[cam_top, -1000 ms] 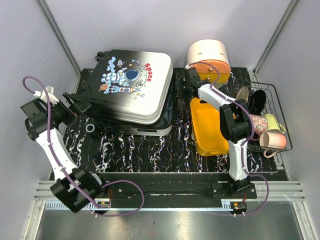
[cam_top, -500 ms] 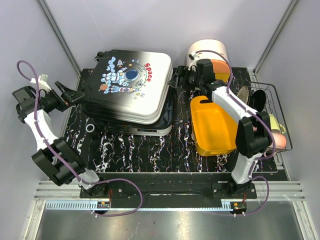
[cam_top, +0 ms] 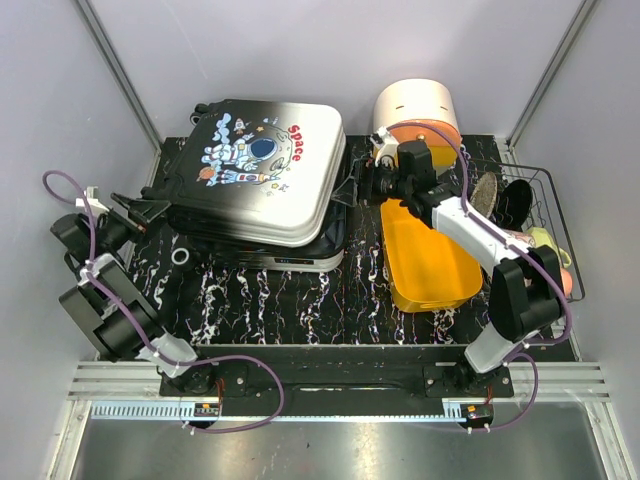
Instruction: Open, take out, and arrange the luggage
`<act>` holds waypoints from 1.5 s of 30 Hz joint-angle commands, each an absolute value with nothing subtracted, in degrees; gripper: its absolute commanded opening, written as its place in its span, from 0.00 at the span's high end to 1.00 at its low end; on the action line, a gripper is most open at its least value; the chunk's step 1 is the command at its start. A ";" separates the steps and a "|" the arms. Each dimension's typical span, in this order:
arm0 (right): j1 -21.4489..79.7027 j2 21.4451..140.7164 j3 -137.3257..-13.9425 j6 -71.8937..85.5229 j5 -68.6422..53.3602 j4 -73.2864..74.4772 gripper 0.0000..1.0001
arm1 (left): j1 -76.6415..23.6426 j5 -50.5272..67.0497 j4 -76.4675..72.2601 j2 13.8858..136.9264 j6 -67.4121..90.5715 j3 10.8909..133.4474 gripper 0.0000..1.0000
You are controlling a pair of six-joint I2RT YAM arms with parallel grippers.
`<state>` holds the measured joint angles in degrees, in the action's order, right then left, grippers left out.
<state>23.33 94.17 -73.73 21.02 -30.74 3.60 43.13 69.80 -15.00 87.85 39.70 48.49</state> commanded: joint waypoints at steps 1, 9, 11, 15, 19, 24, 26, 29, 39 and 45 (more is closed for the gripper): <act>24.26 89.56 -71.11 19.34 -33.48 0.53 0.16 | 42.80 69.62 -51.52 90.08 63.06 40.02 0.01; 24.78 86.14 -67.15 17.93 -34.19 -1.76 0.15 | 45.70 64.34 -95.28 99.41 91.32 35.25 0.01; 24.70 85.43 -66.45 17.75 -33.93 -1.76 0.15 | 46.93 64.16 -94.49 98.79 91.84 33.93 0.01; 24.70 85.34 -65.66 18.37 -33.84 -1.76 0.15 | 48.86 64.69 -78.71 93.28 80.39 29.98 0.01; 24.79 84.82 -65.22 18.63 -33.84 -1.67 0.15 | 51.67 60.92 -45.26 84.31 58.06 28.55 0.01; 24.79 84.38 -64.60 18.19 -33.84 -1.32 0.15 | 53.70 55.11 -17.51 77.44 42.20 31.02 0.04; 24.79 84.29 -64.42 18.11 -33.93 -1.32 0.15 | 53.79 51.44 -7.90 77.78 38.17 34.17 0.12; 24.96 84.64 -64.25 18.02 -34.10 -1.06 0.15 | 53.53 44.49 3.90 80.67 27.54 39.36 0.28; 25.31 85.17 -64.07 18.19 -34.37 -0.97 0.15 | 47.39 40.00 7.91 88.68 20.04 46.14 0.38; 25.23 84.64 -63.99 17.75 -34.19 -0.35 0.15 | 42.37 36.91 4.31 92.72 23.11 49.74 0.38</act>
